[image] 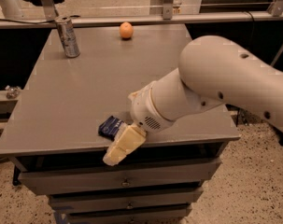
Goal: Move rxbar blueberry near orange
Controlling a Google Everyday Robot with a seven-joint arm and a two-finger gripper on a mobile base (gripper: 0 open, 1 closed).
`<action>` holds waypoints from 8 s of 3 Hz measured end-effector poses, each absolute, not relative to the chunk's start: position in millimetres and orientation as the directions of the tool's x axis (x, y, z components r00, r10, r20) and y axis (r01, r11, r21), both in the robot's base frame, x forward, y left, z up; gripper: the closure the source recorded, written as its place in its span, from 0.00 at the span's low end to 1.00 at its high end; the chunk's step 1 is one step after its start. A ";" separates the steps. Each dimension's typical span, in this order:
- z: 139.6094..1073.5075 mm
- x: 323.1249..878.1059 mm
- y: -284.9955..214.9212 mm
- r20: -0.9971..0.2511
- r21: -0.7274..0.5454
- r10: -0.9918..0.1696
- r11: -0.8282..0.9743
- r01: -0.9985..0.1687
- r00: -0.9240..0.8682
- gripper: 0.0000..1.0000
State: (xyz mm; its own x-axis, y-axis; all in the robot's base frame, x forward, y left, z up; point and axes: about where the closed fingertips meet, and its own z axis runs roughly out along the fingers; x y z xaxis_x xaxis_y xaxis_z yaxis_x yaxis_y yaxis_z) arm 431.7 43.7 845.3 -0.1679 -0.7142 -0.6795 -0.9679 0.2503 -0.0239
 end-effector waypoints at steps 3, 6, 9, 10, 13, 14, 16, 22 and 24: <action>817.3 427.3 49.4 -0.682 0.008 -0.702 0.271 -0.962 -0.204 0.39; 819.7 428.0 48.0 -0.687 0.016 -0.694 0.281 -0.960 -0.215 1.00; 822.4 428.4 47.6 -0.687 0.015 -0.695 0.281 -0.960 -0.215 1.00; 857.2 445.6 26.8 -0.677 -0.026 -0.706 0.303 -0.953 -0.206 1.00; 947.8 490.1 -51.8 -0.635 -0.149 -0.744 0.384 -0.911 -0.210 1.00; 943.8 500.7 -53.6 -0.644 -0.163 -0.736 0.397 -0.903 -0.208 1.00; 940.7 585.9 -79.8 -0.738 -0.222 -0.648 0.498 -0.838 -0.190 1.00; 882.4 828.7 -51.3 -0.710 -0.271 -0.674 0.526 -0.806 -0.202 1.00; 862.4 849.3 -32.2 -0.691 -0.246 -0.686 0.520 -0.818 -0.229 0.82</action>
Offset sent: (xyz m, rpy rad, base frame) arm -0.0042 0.0061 -0.0370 0.0178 0.0390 -0.0236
